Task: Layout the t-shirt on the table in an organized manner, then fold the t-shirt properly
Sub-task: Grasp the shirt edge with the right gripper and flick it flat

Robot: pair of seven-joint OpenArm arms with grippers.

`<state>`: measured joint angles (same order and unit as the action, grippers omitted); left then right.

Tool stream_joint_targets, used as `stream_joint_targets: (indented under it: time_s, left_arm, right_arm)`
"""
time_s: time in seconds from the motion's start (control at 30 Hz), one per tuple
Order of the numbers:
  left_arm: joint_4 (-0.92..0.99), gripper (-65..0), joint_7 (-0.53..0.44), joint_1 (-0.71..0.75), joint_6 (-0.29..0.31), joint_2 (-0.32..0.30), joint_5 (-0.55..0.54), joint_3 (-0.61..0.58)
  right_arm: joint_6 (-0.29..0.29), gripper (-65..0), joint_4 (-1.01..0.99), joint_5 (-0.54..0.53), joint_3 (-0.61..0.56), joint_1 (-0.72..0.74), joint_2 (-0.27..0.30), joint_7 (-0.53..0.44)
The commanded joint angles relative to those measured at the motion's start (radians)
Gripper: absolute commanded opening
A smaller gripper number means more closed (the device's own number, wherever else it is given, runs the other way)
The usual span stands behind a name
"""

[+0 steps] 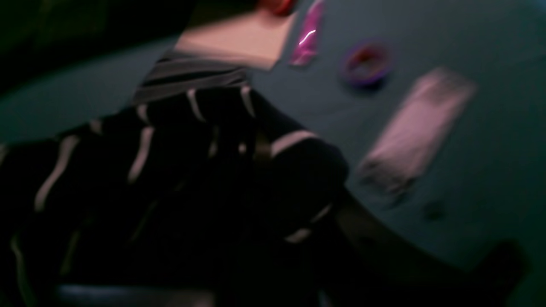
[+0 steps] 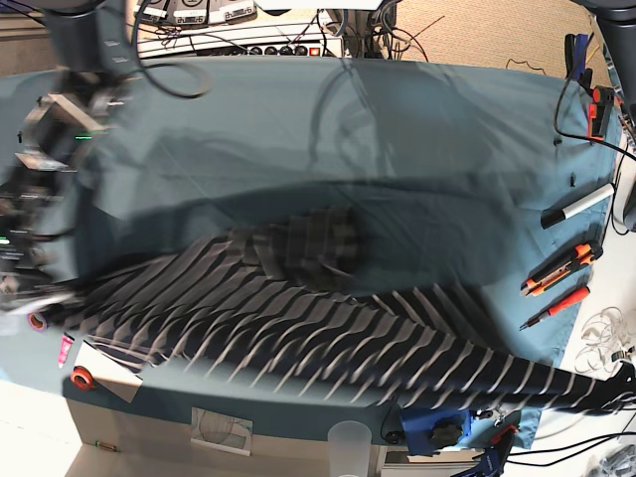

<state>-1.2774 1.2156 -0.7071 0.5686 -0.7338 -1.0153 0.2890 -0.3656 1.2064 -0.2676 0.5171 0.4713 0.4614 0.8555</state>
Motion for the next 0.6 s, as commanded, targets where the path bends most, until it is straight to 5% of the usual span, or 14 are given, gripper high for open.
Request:
stream_joint_targets:
  time_s: [0.0, 0.1, 0.2, 0.3, 0.37, 0.57]
  left_arm:
    - [-0.015, -65.0, -0.026, -0.033, -0.011, -0.031, 0.004, 0.008]
    - [-0.015, -65.0, -0.026, -0.033, -0.011, -0.03, -0.006, 0.008]
    - [-0.015, -65.0, -0.025, -0.033, -0.011, -0.031, -0.022, 0.008]
    - [-0.015, -65.0, -0.025, -0.032, -0.011, -0.031, -0.021, 0.008]
    - [-0.015, -65.0, -0.026, -0.032, -0.011, -0.031, -0.022, 0.008]
    - [-0.015, -65.0, -0.018, -0.033, -0.011, -0.031, -0.029, 0.008]
  right_arm:
    - [0.027, -65.0, 0.016, 0.002, 0.008, 0.028, 0.051, -0.032]
    - [0.024, -65.0, 0.016, -0.031, 0.008, 0.027, 0.077, -0.016]
    - [-0.04, -65.0, 0.016, -0.031, 0.006, 0.027, 0.072, 0.017]
    - [-0.115, -51.1, 0.016, -0.03, 0.006, 0.028, 0.065, 0.026]
    - [-0.121, -45.0, 0.016, -0.03, 0.006, 0.028, 0.066, 0.007]
    - [-0.116, -44.8, 0.017, -0.043, 0.013, 0.029, 0.09, -0.021]
